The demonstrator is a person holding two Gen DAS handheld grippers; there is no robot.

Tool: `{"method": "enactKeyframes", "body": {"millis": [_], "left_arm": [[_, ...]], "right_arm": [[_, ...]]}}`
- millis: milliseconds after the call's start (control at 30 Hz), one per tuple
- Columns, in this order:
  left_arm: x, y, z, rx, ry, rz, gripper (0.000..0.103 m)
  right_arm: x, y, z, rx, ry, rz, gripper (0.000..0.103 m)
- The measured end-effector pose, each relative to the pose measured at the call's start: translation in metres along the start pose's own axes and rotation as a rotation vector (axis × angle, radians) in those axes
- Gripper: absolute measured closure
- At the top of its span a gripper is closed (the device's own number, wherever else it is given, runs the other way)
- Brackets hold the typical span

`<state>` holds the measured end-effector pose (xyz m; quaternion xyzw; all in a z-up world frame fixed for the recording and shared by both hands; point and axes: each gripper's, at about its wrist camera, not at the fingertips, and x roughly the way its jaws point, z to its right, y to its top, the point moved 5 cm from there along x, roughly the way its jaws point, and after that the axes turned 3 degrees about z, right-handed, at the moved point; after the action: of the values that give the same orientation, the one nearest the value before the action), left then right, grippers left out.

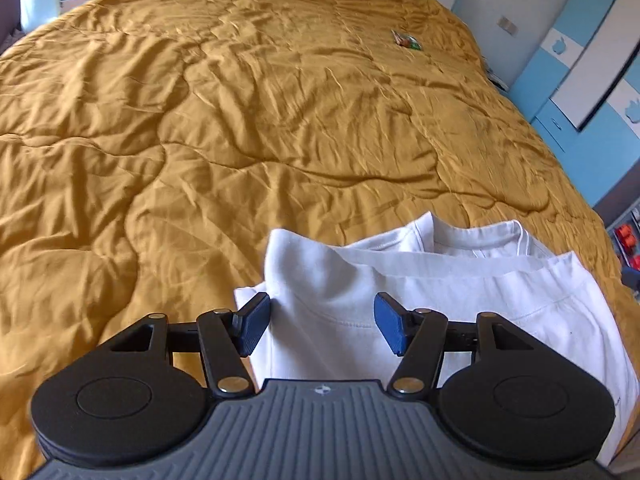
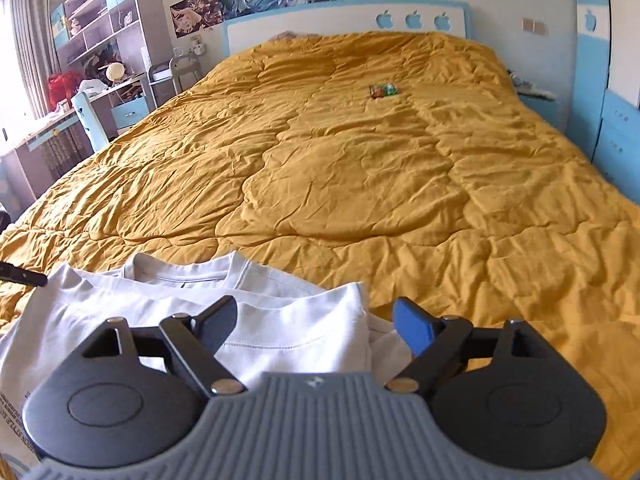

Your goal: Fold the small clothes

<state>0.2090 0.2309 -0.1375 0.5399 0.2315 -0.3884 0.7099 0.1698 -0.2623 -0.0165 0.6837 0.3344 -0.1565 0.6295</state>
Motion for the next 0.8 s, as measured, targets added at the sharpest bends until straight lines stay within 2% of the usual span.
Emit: {"method": "enactKeyframes", "body": {"millis": [100,167,200,233,267,300,333,367,500,633,700,800], "left_arm": [[0.023,-0.002,-0.002,0.025,0.026,0.0,0.032],[0.031,0.0,-0.001,0.021,0.002,-0.003,0.032],[0.034,0.001,-0.002,0.011,0.004,0.005,0.033],[0.036,0.002,-0.002,0.004,0.004,0.012,0.04],[0.037,0.004,-0.003,-0.01,0.016,0.034,0.061],[0.037,0.005,-0.005,-0.028,0.043,0.053,0.093],[0.037,0.006,-0.008,-0.048,0.054,0.057,0.093],[0.037,0.007,-0.011,-0.068,0.037,0.061,0.094],[0.019,0.011,-0.011,-0.038,0.005,0.167,0.094],[0.001,0.023,-0.021,-0.159,-0.049,0.277,0.094],[0.004,0.03,-0.027,-0.226,-0.008,0.312,0.094],[0.028,0.031,-0.035,-0.292,0.09,0.293,0.094]], "right_arm": [[0.038,-0.001,0.013,0.008,0.041,-0.019,0.022],[0.063,-0.005,0.013,-0.048,0.054,-0.059,0.024],[0.072,-0.007,0.012,-0.077,0.055,-0.077,0.028],[0.081,-0.009,0.01,-0.112,0.049,-0.094,0.046],[0.088,-0.01,0.009,-0.135,0.035,-0.099,0.062],[0.091,-0.011,0.01,-0.145,0.014,-0.09,0.09],[0.092,-0.01,0.011,-0.148,-0.004,-0.062,0.096],[0.09,-0.009,0.012,-0.147,-0.003,-0.024,0.097],[0.071,-0.001,0.018,-0.104,-0.01,0.117,0.099],[0.063,0.014,0.02,-0.095,-0.035,0.201,0.1],[0.065,0.022,0.02,-0.079,-0.055,0.237,0.1],[0.082,0.027,0.021,-0.051,-0.088,0.234,0.101]]}}
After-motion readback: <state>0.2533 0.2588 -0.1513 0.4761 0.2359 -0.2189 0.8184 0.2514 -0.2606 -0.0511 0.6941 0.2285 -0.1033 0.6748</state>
